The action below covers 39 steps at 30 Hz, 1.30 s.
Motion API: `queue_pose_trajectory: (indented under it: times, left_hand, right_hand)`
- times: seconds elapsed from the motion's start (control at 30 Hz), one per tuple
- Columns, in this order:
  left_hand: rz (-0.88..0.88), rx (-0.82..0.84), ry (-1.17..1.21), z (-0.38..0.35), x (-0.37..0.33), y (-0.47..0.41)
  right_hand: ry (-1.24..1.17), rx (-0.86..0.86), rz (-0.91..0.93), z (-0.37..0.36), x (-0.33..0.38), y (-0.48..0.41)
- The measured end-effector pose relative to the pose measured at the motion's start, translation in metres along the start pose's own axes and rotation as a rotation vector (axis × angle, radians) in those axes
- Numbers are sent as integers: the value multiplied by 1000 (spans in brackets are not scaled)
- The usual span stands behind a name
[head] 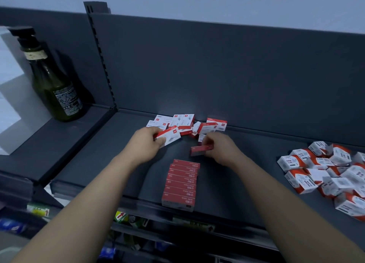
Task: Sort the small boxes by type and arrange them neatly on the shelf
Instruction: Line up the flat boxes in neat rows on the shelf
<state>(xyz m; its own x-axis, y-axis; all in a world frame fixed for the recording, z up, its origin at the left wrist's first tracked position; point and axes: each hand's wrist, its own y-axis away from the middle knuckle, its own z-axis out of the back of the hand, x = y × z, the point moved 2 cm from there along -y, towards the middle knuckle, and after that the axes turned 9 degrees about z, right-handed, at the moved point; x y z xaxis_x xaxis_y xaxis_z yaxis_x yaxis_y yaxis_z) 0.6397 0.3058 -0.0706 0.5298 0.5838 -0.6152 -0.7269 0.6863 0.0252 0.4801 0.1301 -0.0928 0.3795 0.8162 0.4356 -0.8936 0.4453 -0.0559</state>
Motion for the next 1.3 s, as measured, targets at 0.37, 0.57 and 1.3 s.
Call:
queue_pose_trajectory:
  times: [0.37,0.57,1.3]
  left_hand:
    - [-259,287,-102,-60,-89,33]
    - [-283,464,-218,-80,-84,36]
    - [-290,34,-414,-44,-74,-12]
  right_hand:
    - [-188,-4,-114,46,-39,112]
    - [-266,-90,-142,29,-41,131]
    - [59,-104,-83,43,-45,73]
